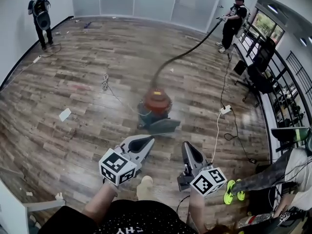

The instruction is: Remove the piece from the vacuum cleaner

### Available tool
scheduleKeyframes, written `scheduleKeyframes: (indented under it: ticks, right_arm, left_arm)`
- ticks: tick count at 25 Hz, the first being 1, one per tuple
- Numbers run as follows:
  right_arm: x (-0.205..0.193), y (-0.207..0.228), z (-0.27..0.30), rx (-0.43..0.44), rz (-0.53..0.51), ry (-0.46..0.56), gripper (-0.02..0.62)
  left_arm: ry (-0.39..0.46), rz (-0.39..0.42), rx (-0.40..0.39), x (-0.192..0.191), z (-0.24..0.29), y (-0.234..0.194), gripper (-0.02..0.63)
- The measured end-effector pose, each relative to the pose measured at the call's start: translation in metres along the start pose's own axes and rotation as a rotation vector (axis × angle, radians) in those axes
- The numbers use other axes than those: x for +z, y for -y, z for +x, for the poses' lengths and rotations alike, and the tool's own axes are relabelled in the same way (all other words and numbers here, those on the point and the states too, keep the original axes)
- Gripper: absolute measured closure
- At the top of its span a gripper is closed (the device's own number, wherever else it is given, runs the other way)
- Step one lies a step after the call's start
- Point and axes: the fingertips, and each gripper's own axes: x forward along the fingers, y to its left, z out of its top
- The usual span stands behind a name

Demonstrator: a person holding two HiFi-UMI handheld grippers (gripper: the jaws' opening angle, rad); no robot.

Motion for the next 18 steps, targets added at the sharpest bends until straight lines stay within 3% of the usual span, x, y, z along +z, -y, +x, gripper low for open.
scheduleKeyframes:
  ticks: [10, 18]
  right_arm:
    - [0.024, 0.095, 0.065, -0.047, 0.024, -0.006, 0.586]
    - [0.012, 0.15, 0.101, -0.082, 0.068, -0.033, 0.586]
  left_arm:
    - [-0.006, 0.047, 0.024, 0.006, 0.069, -0.069, 0.597]
    - [-0.042, -0.002, 0.051, -0.011, 0.104, -0.134, 0.597]
